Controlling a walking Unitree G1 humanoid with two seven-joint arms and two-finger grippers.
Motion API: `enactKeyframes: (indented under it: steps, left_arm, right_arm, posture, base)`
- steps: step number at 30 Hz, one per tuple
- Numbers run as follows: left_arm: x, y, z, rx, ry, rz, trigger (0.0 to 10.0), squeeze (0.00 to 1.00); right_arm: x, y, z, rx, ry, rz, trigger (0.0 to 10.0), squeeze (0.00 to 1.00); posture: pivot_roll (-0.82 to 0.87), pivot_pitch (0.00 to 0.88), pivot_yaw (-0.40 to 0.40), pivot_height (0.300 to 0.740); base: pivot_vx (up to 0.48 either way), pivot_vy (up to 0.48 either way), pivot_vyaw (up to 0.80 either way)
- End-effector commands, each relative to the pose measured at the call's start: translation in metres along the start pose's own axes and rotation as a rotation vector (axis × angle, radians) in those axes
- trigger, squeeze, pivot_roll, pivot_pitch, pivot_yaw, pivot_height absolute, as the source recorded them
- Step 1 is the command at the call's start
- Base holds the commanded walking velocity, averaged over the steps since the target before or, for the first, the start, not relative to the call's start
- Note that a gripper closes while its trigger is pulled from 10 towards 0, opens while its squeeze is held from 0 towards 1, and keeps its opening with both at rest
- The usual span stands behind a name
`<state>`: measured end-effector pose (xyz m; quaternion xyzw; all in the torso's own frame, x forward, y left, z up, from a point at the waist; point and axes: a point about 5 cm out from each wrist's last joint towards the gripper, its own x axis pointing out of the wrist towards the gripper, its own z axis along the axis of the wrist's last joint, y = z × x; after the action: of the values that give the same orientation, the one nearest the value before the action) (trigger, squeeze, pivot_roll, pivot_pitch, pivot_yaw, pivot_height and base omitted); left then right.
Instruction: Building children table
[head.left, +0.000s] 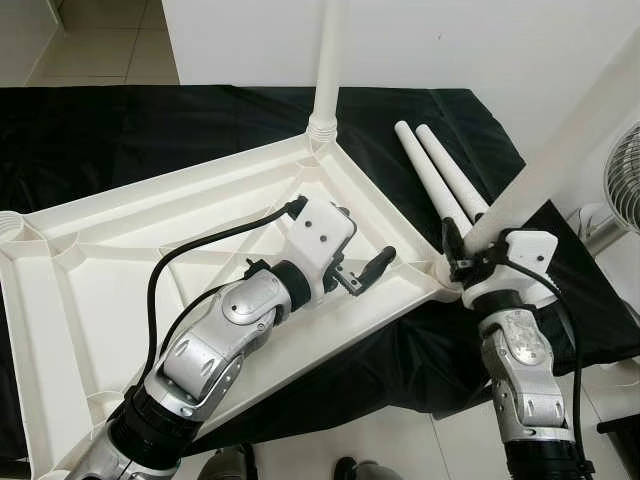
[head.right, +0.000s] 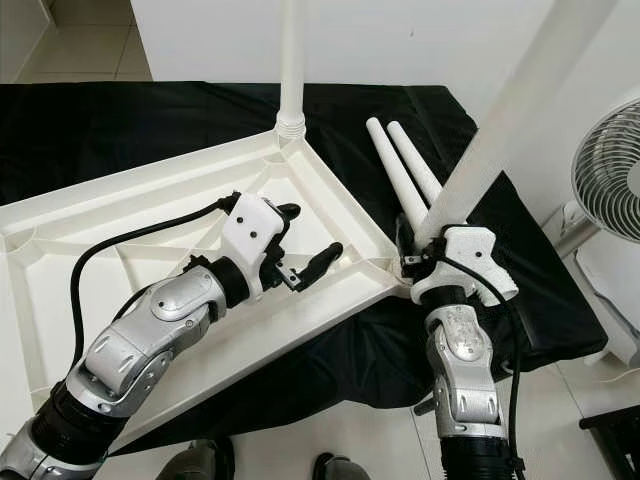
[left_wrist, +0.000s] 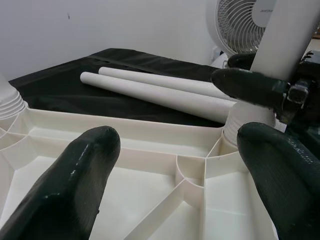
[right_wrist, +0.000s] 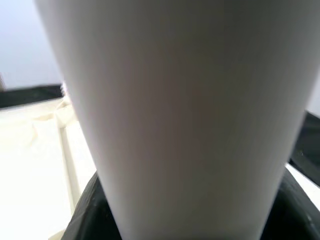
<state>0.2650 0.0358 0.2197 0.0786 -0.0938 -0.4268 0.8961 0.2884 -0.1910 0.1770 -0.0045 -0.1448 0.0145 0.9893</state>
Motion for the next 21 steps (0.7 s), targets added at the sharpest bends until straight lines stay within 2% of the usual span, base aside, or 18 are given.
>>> enactKeyframes:
  steps: [1,7,9,14,21]
  left_arm:
    - [-0.0019,-0.0076,0.0019,0.005,-0.002,-0.093,10.0,0.0]
    - [-0.0017,-0.0074,0.0021,0.008,-0.001,-0.095,10.0,0.0]
    - [-0.0016,-0.0074,0.0024,0.008,-0.002,-0.095,10.0,0.0]
    - [-0.0015,-0.0072,0.0029,0.01,-0.003,-0.095,10.0,0.0]
    - [-0.0013,-0.0069,0.0033,0.01,-0.004,-0.094,10.0,0.0]
  right_arm:
    - [-0.0099,-0.0048,-0.0286,0.066,0.162,-0.047,10.0,0.0]
    - [-0.0092,-0.0072,-0.03,0.098,0.184,-0.069,10.0,0.0]
    - [-0.0094,-0.0077,-0.0315,0.141,0.198,-0.085,10.0,0.0]
    - [-0.0095,-0.0037,-0.0323,0.122,0.211,-0.046,10.0,0.0]
    - [-0.0076,-0.0034,-0.0343,0.13,0.24,-0.065,10.0,0.0]
  posture:
    - [0.08,0.186,-0.029,0.74]
    - [0.08,0.187,-0.029,0.74]
    - [0.08,0.187,-0.029,0.74]
    - [0.08,0.187,-0.029,0.74]
    - [0.08,0.186,-0.029,0.74]
  base:
    - [0.0,0.0,0.0]
    - [0.0,0.0,0.0]
    - [0.0,0.0,0.0]
    - [0.0,0.0,0.0]
    - [0.0,0.0,0.0]
